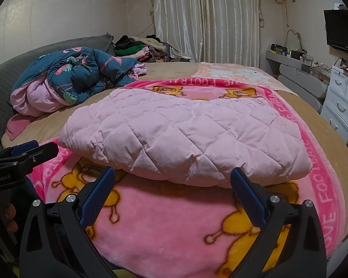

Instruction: Fold large clothes

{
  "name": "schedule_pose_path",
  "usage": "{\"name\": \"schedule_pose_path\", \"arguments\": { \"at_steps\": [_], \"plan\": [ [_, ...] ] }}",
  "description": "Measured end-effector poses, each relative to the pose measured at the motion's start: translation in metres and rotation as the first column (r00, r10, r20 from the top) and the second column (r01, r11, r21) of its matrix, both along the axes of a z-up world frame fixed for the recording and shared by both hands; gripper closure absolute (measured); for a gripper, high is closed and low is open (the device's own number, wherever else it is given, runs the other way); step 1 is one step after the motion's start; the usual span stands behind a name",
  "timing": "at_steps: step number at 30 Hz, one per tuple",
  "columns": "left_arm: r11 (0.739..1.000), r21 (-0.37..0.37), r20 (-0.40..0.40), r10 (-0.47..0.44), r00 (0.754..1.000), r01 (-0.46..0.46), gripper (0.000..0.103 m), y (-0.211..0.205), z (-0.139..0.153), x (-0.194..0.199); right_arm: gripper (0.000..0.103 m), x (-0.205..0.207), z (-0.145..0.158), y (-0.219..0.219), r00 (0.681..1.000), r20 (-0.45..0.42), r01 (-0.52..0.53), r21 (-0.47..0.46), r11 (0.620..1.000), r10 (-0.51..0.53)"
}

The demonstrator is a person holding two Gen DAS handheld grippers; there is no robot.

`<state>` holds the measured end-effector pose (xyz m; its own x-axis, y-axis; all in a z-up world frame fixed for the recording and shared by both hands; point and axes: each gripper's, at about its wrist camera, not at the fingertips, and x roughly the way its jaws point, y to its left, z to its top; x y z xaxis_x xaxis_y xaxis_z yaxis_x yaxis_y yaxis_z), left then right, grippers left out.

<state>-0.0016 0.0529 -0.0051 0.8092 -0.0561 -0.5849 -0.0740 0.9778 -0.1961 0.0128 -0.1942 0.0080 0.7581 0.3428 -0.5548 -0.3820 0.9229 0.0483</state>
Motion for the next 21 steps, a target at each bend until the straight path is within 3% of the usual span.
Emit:
{"name": "schedule_pose_path", "arguments": {
  "at_steps": [21],
  "plan": [
    [0.999, -0.023, -0.036, -0.036, 0.999, 0.035, 0.009, 0.003, -0.0077, 0.0026, 0.004, 0.0032, -0.0079, -0.0004, 0.999, 0.0, 0.038, -0.028, 0.999, -0.038]
  ]
}}
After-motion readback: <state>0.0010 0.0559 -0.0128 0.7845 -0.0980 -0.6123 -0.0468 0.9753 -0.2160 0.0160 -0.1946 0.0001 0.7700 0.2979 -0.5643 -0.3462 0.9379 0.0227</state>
